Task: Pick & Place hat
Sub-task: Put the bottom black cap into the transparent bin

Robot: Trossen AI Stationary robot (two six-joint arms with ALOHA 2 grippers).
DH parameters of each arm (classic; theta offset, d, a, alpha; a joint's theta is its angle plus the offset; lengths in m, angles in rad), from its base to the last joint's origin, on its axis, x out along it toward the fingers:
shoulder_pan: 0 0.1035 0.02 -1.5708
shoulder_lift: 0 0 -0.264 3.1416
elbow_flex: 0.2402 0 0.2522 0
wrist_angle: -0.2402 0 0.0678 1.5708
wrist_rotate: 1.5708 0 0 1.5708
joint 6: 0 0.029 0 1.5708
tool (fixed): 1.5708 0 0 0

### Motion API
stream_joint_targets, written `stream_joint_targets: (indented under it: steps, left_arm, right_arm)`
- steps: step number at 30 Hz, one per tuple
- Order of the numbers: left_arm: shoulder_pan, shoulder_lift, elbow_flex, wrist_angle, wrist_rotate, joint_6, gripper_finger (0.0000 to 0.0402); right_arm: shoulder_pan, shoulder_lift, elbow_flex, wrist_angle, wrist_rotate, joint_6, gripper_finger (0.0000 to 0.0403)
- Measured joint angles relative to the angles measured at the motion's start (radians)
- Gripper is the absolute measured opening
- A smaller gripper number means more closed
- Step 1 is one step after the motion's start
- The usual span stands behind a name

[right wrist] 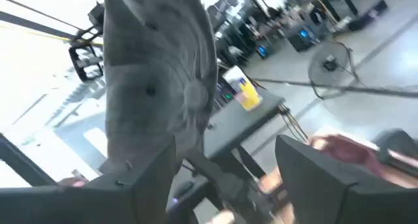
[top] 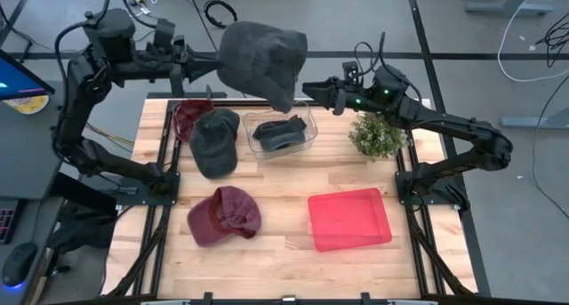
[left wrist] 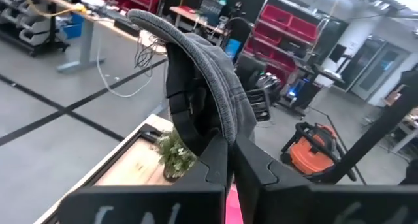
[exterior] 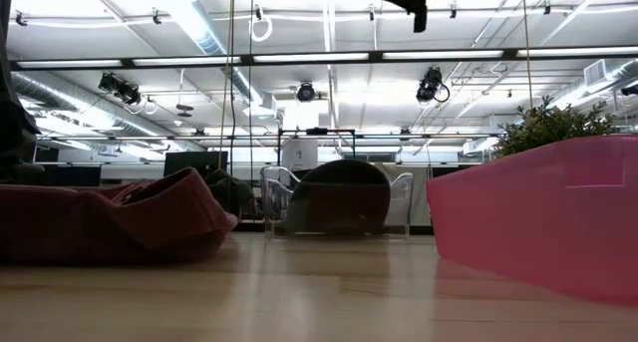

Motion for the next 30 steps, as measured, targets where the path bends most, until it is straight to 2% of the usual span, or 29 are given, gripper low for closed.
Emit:
stream_joint_targets:
  steps: [7,14,24,30]
  left_arm:
    - [0.000,0.010,-0.002,0.003,0.020,0.005,0.0009]
    - [0.000,0.039,-0.002,0.057,0.070,0.004,0.0009]
    - [-0.033,0.057,-0.001,0.067,0.061,0.027,0.0009]
    - [-0.043,0.074,-0.002,0.058,-0.010,0.053,0.0009]
  right_arm:
    - [-0.004,0.056,0.000,0.264,-0.096,0.052,0.0330]
    - [-0.006,0.123,0.000,0.353,-0.112,0.106,0.0359]
    - [-0.025,0.127,0.000,0.470,-0.111,0.113,0.0335]
    - [-0.014,0.127,0.000,0.504,-0.215,0.192,0.0259]
